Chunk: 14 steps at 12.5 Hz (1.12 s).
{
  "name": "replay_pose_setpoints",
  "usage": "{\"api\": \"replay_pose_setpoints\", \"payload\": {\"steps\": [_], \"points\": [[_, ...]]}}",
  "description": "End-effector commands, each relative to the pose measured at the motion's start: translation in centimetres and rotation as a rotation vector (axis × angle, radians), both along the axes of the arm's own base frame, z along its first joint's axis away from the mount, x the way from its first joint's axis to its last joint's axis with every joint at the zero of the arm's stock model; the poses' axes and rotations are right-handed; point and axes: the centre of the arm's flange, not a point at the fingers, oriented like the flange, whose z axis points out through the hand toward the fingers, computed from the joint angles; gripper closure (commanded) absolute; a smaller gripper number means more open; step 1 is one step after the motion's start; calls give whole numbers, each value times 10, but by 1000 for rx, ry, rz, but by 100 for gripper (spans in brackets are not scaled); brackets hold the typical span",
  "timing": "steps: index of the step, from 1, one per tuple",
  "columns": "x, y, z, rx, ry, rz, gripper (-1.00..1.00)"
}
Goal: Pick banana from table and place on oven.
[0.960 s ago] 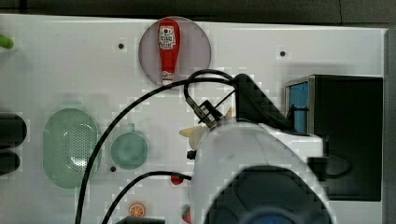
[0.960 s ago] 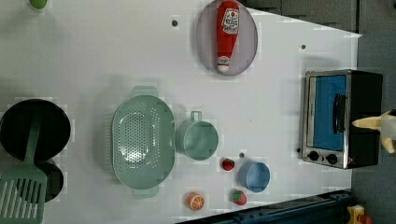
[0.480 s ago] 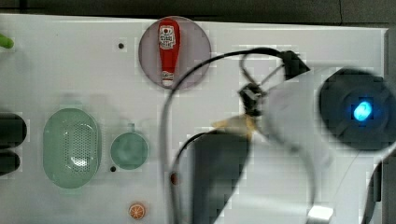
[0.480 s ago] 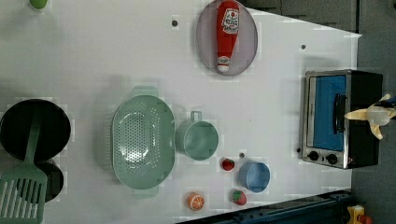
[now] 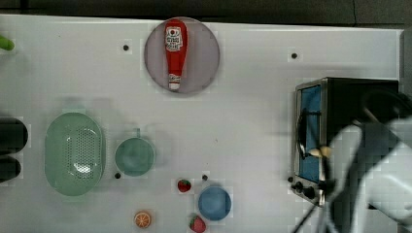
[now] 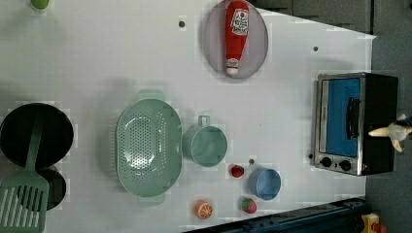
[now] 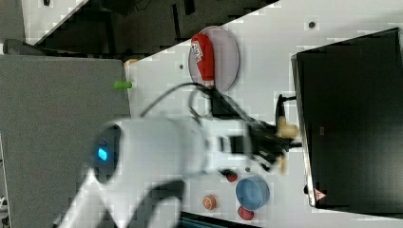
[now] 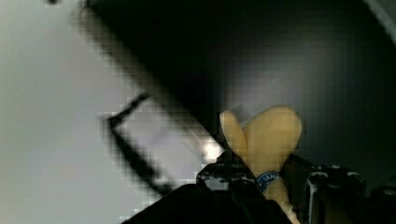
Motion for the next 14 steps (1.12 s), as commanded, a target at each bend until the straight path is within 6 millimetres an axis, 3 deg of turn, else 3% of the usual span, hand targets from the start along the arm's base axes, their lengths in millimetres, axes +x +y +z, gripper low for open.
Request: {"api": "replay_pose_setpoints", "payload": {"steps": [1, 4, 7, 9, 11, 14], "points": [[-3, -18, 23, -21, -29, 201, 38], [-3, -22, 14, -19, -12, 192, -27], [1, -21, 19, -31, -26, 199, -95], [9, -12, 24, -36, -37, 220, -100], [22, 4, 44, -41, -61, 253, -100], [37, 59, 95, -9, -110, 217, -100]]}}
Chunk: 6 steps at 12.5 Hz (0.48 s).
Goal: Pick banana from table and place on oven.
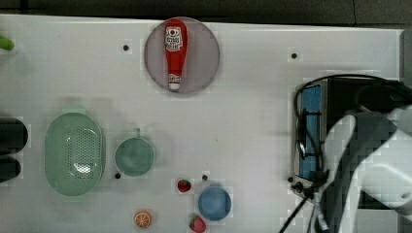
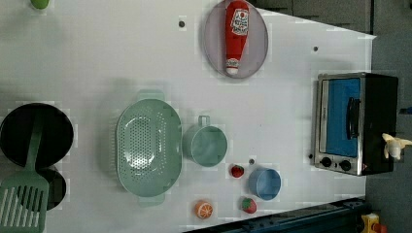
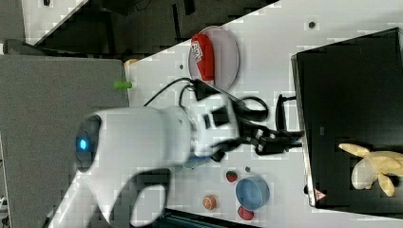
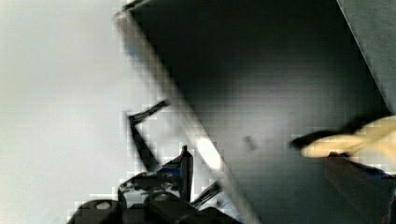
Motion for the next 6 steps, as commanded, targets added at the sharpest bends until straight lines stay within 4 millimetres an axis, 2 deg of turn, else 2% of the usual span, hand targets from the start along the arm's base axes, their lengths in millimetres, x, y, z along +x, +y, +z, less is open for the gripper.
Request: {"api": "replay_pose_setpoints", "payload": {"steps": [1, 4, 6], "points": [[2, 61, 87, 58, -88, -90, -100], [-6, 152, 126, 109, -41, -287, -100], [-14, 210, 150, 103, -30, -361, -100]]}}
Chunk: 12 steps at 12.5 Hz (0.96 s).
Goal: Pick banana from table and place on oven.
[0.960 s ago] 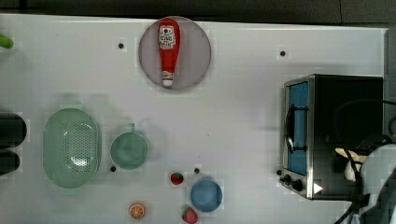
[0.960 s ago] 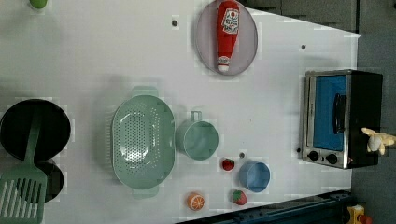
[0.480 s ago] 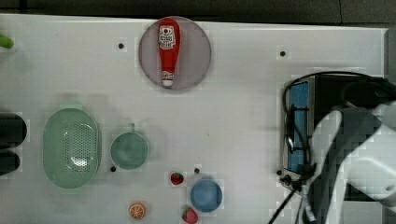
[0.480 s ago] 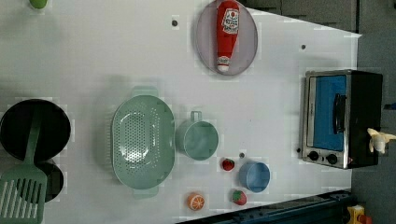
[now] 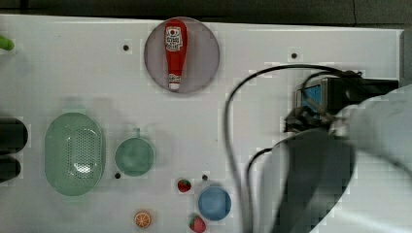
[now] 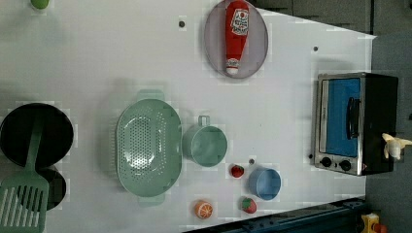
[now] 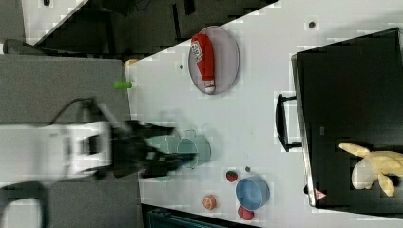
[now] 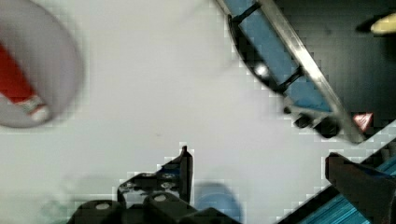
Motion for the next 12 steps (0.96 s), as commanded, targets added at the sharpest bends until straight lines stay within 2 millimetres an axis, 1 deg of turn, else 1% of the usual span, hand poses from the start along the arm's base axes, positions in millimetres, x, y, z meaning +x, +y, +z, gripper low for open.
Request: {"api": "replay_pose_setpoints", "payload": {"steps": [1, 2, 3, 5, 7, 12], "points": [[-8, 86, 41, -19, -40, -235, -100], [-11, 108, 51, -27, -54, -261, -100], [-16, 125, 58, -33, -64, -267, -100], [-24, 147, 65, -40, -70, -240, -100], [-30, 156, 64, -45, -58, -224, -100], [-28, 158, 57, -47, -44, -221, -100]]}}
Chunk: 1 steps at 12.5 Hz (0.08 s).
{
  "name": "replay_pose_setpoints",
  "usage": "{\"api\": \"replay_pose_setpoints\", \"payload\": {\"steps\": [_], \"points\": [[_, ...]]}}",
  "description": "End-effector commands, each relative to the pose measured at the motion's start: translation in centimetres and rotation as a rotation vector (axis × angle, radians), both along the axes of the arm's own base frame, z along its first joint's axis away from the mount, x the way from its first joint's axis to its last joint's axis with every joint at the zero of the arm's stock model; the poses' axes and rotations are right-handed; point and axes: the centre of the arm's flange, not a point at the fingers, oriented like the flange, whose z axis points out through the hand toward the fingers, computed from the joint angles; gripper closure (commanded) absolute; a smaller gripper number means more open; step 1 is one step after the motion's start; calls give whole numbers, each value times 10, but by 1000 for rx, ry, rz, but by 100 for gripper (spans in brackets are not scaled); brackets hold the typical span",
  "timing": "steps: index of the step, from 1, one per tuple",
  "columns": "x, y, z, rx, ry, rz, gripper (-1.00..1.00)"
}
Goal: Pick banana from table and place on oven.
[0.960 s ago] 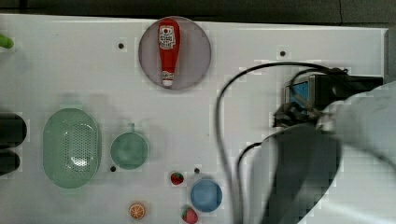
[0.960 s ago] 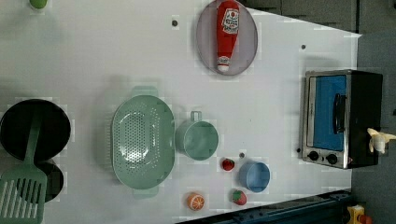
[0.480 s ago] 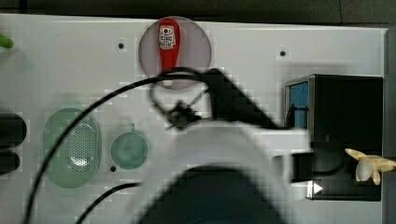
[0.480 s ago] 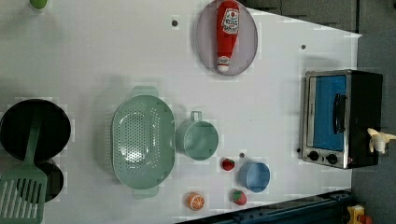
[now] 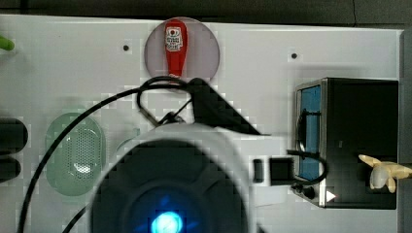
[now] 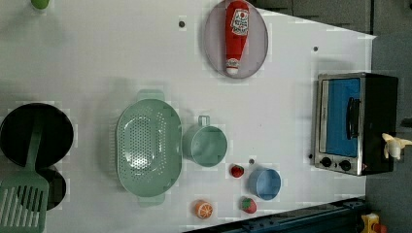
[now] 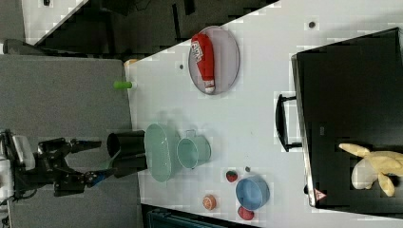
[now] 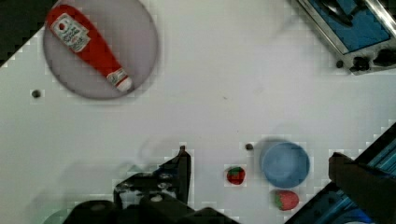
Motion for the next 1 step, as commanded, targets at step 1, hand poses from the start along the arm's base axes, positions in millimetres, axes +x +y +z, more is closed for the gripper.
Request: {"api": "replay_pose_setpoints", "payload": {"steps": [1], "points": [[2, -38, -13, 23, 37, -129, -100]]}}
